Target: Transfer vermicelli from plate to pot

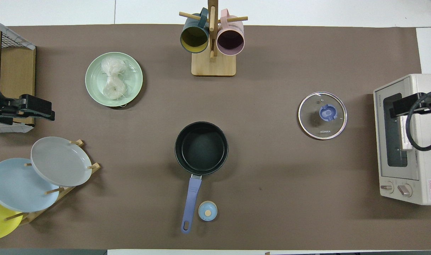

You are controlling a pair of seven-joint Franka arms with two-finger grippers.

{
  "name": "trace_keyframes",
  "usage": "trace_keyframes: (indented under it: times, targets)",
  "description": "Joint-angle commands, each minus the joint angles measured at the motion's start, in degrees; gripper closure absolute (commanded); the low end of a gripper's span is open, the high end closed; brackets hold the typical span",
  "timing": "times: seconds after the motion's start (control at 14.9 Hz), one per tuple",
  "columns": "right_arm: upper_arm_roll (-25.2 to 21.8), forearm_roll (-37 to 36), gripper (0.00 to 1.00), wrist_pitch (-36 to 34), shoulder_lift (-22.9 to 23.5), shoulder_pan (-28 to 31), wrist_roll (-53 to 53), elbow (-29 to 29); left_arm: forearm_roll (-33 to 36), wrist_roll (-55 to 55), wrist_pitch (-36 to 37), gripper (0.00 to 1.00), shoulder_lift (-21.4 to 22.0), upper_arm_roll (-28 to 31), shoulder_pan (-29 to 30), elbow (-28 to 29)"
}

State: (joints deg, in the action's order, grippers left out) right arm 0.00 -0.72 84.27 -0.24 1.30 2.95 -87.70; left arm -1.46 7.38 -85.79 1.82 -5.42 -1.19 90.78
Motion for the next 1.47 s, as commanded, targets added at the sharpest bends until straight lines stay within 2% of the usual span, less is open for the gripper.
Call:
trace_keyframes:
  times: [0.0, 0.94, 1.41]
  targets:
    - [0.17, 0.81, 0.0, -0.25, -1.08, 0.55, 1.18, -0.72, -0.03, -0.69, -0.17, 0.0, 0.38, 0.05, -0.39, -0.08]
    - [-0.01, 0.81, 0.0, -1.39, -1.7, 0.99, 1.36, -1.51, -2.32, -0.26, -2.98, 0.0, -0.15, 0.23, -0.39, 0.01]
    - [0.35, 1.77, 0.0, -1.04, -3.62, 0.9, 2.41, -5.81, -2.32, -0.17, -6.58, 0.0, -7.52, 0.14, -0.83, -1.66]
